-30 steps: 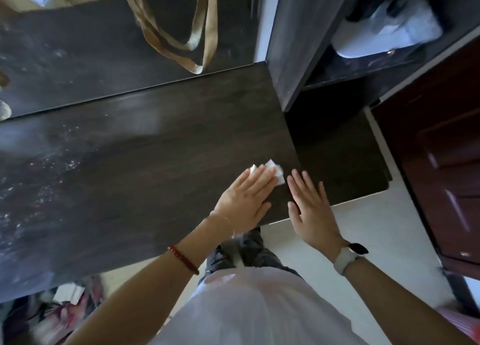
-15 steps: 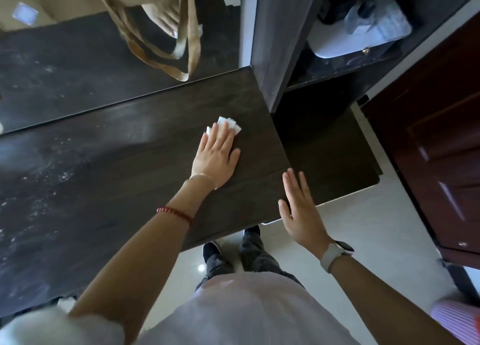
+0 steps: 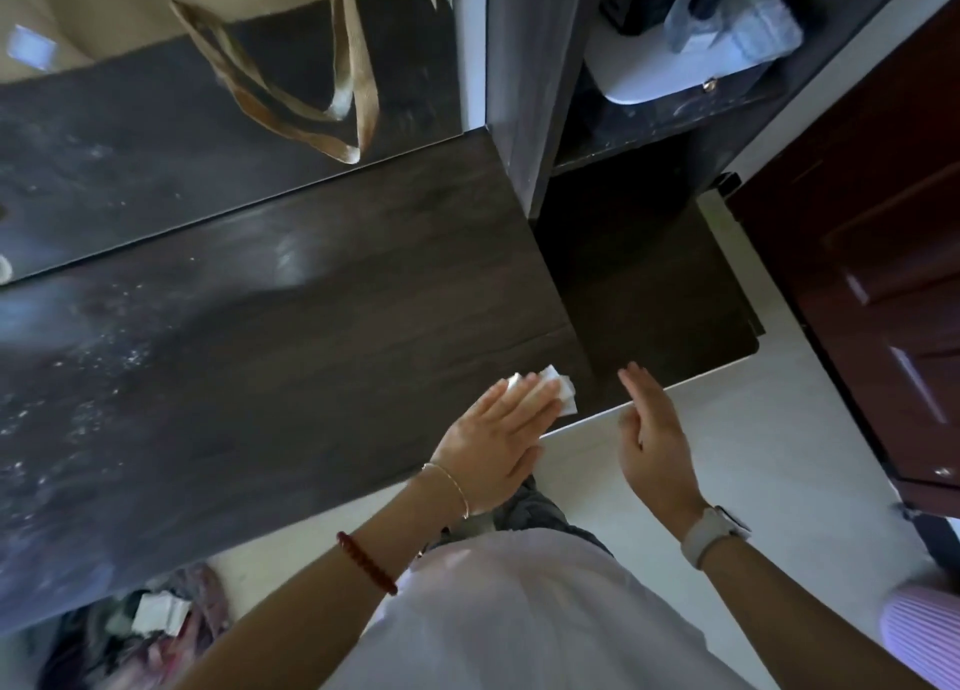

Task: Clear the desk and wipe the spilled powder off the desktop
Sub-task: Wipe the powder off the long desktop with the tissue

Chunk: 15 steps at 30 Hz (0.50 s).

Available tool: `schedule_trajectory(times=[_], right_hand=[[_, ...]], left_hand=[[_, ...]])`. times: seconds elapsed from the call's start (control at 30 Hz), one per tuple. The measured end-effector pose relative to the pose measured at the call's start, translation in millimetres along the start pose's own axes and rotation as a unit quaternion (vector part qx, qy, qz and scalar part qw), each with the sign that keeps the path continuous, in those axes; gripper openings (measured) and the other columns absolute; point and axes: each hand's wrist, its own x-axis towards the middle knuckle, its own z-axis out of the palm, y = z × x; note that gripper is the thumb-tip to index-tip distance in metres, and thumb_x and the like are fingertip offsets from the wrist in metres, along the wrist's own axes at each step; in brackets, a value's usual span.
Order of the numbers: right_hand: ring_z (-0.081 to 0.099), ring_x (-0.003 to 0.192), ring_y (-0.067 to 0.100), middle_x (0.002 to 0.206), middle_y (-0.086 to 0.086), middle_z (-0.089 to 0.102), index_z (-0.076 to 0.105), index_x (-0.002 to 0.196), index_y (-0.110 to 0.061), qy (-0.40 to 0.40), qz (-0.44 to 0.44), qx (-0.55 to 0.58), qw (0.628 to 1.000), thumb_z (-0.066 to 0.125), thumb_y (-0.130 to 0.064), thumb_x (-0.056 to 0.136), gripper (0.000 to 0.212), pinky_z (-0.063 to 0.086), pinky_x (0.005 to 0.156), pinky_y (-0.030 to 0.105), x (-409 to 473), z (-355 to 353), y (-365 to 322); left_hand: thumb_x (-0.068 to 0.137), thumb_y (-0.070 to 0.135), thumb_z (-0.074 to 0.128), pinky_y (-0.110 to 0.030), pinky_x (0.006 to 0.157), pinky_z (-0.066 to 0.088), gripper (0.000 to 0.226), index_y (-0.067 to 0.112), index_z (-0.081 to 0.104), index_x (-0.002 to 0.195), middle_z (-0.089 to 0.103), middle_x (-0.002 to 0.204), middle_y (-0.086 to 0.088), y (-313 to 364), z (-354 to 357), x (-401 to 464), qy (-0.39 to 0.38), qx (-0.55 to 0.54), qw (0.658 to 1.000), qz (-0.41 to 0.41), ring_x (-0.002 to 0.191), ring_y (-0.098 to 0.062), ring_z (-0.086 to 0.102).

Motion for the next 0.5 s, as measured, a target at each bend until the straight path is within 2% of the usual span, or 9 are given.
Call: schedule_trajectory(times=[0.1,0.2,0.27,0.37,0.5], right_hand=[[0.029,0.136,0.027,0.145,0.011,0.037,0.041,0.135,-0.007,-0.004,-0.015,-0.034,0.999,0.043,-0.003,0.093,0.042,0.028,0.105,0.032,-5,4,-12],[0.03,0.135,0.032,0.141,0.018,0.041,0.044,0.132,-0.004,-0.014,-0.071,-0.153,0.986,0.03,-0.015,0.092,0.044,0.019,0.109,0.048,-3,22,-38],[0.034,0.132,0.038,0.138,0.023,0.043,0.046,0.13,-0.002,-0.032,-0.097,-0.227,0.969,0.029,-0.022,0.089,0.049,0.016,0.107,0.052,-1,44,-59],[0.029,0.133,0.044,0.142,0.028,0.035,0.039,0.134,0.0,-0.037,-0.077,-0.271,0.959,0.031,-0.029,0.089,0.055,0.015,0.107,0.051,-4,84,-88],[0.028,0.134,0.043,0.143,0.031,0.03,0.034,0.137,0.0,-0.034,-0.084,-0.304,0.949,0.026,-0.033,0.088,0.06,0.018,0.108,0.056,-25,129,-122]], left_hand=[[0.095,0.034,0.019,-0.036,0.112,0.016,0.049,0.015,0.037,0.137,0.041,0.144,-0.004,-5,1,-19,-0.003,0.004,0.999,-0.04,0.132,-0.022,0.038],[0.098,0.035,0.006,-0.034,0.113,0.007,0.054,0.013,0.034,0.139,0.036,0.146,-0.004,-20,7,-59,0.004,-0.025,0.993,-0.114,0.135,-0.023,0.032],[0.098,0.037,0.006,-0.034,0.113,0.006,0.056,0.012,0.033,0.14,0.029,0.148,-0.005,-30,15,-93,0.025,-0.038,0.983,-0.177,0.137,-0.026,0.027],[0.097,0.04,0.008,-0.037,0.113,0.008,0.059,0.007,0.028,0.141,0.02,0.148,-0.005,-48,26,-144,0.064,-0.078,0.952,-0.289,0.137,-0.029,0.017],[0.089,0.044,0.006,-0.038,0.115,0.002,0.065,0.01,0.012,0.144,-0.001,0.149,0.001,-76,39,-217,0.095,-0.126,0.894,-0.419,0.138,-0.018,-0.006]])
